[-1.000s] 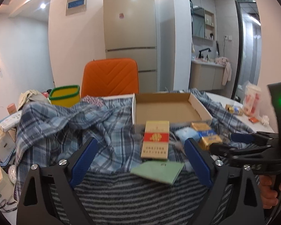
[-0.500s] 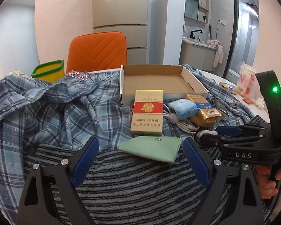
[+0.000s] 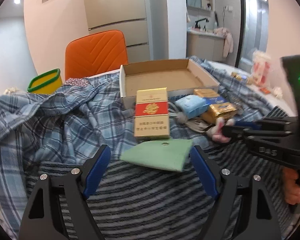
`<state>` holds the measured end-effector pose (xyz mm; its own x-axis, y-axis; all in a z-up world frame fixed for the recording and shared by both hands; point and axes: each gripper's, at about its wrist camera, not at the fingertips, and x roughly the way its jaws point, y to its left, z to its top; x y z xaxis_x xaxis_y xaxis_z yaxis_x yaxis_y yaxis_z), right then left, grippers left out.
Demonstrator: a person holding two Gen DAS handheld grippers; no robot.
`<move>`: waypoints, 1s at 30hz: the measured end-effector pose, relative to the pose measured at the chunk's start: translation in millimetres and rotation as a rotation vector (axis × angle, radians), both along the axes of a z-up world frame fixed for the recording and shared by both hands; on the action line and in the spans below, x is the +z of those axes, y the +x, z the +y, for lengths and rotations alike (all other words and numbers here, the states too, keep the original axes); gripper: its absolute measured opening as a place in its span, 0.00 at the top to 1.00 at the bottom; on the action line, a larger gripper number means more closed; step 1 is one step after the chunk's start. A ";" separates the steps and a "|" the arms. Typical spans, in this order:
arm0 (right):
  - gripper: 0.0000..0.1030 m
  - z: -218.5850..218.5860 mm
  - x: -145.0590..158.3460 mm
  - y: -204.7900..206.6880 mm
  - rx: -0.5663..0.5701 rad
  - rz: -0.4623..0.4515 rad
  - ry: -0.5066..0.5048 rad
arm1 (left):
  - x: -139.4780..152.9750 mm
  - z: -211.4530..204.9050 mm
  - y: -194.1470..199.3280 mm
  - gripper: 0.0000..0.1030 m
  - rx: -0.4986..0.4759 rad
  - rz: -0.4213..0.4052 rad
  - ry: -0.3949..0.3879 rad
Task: Organize soft objects
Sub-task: 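Grasp the mint-green pouch with the left tool while the right tool grasps the white rabbit toy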
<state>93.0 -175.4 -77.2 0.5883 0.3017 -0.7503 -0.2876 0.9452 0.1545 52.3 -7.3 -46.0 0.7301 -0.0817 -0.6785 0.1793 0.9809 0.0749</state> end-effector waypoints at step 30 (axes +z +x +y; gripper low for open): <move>0.79 -0.6 7.7 -10.8 0.052 -0.064 0.058 | -16.9 -5.9 17.7 0.34 -0.156 0.160 -0.071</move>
<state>82.2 -176.0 -69.4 0.6170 0.3746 -0.6921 -0.3468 0.9189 0.1882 69.9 -13.2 -62.9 0.5883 -0.2366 -0.7733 0.3333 0.9422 -0.0346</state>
